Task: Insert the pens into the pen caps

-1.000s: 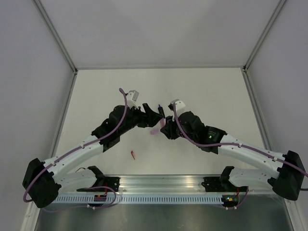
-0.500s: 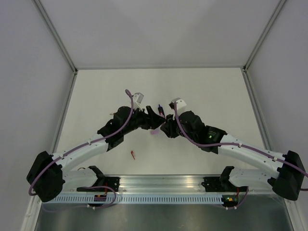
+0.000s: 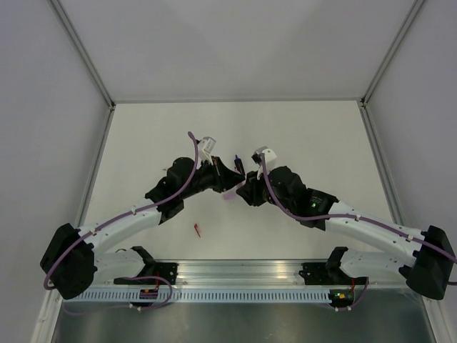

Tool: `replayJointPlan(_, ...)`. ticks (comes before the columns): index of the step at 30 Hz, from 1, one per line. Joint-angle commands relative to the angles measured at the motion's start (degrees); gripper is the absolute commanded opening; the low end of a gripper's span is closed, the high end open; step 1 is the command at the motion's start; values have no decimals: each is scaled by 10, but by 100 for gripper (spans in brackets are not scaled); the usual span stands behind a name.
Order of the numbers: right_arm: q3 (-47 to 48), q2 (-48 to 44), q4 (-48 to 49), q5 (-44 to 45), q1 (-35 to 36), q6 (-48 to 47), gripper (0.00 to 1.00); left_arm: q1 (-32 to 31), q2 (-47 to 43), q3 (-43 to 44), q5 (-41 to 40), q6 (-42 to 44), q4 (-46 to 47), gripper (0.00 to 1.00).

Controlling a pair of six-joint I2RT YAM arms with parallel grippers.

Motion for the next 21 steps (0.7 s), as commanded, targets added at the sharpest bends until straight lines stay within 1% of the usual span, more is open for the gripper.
replayJointPlan(1, -15, -21, 33, -7, 2, 5, 7, -1, -8, 0, 38, -3, 34, 6)
replayJointPlan(2, -17, -26, 33, -7, 2, 5, 10, -2, -9, 0, 43, -3, 35, 2)
replayJointPlan(3, -21, -28, 33, -9, 2, 5, 16, -1, -15, -2, 55, -3, 38, 2)
replayJointPlan(4, -25, -32, 39, -29, 2, 6, 35, -2, -19, -5, 65, -4, 45, 2)
replayJointPlan(5, -36, -44, 43, -46, 3, 5, 42, -1, -22, -5, 74, -3, 50, 2)
replayJointPlan(6, -46, -53, 50, -60, 3, 6, 47, -1, -33, -8, 104, -2, 57, 2)
replayJointPlan(7, -58, -66, 58, -77, 2, 7, 55, -2, -40, -11, 122, 3, 70, 2)
replayJointPlan(8, -81, -94, 77, -106, 2, 9, 56, -1, -48, -11, 138, 3, 75, 2)
replayJointPlan(9, -91, -111, 88, -118, 2, 9, 57, -2, -55, -11, 174, 5, 81, 2)
replayJointPlan(10, -101, -128, 95, -130, 2, 11, 57, -2, -70, -11, 193, 6, 86, 2)
replayJointPlan(11, -120, -159, 110, -141, 2, 12, 56, -1, -78, -11, 206, 5, 95, 2)
replayJointPlan(12, -127, -172, 119, -165, 2, 18, 56, -1, -87, -13, 226, 3, 101, 2)
replayJointPlan(14, -143, -205, 143, -192, 1, 23, 53, -1, -102, -17, 241, -2, 113, 2)
replayJointPlan(15, -146, -212, 150, -221, 2, 26, 52, -1, -106, -17, 253, -3, 114, 2)
replayJointPlan(19, -156, -220, 194, -282, 2, 49, 47, -2, -109, -17, 284, -18, 134, 2)
replayJointPlan(21, -152, -219, 197, -286, 2, 54, 46, -2, -110, -21, 298, -26, 157, 2)
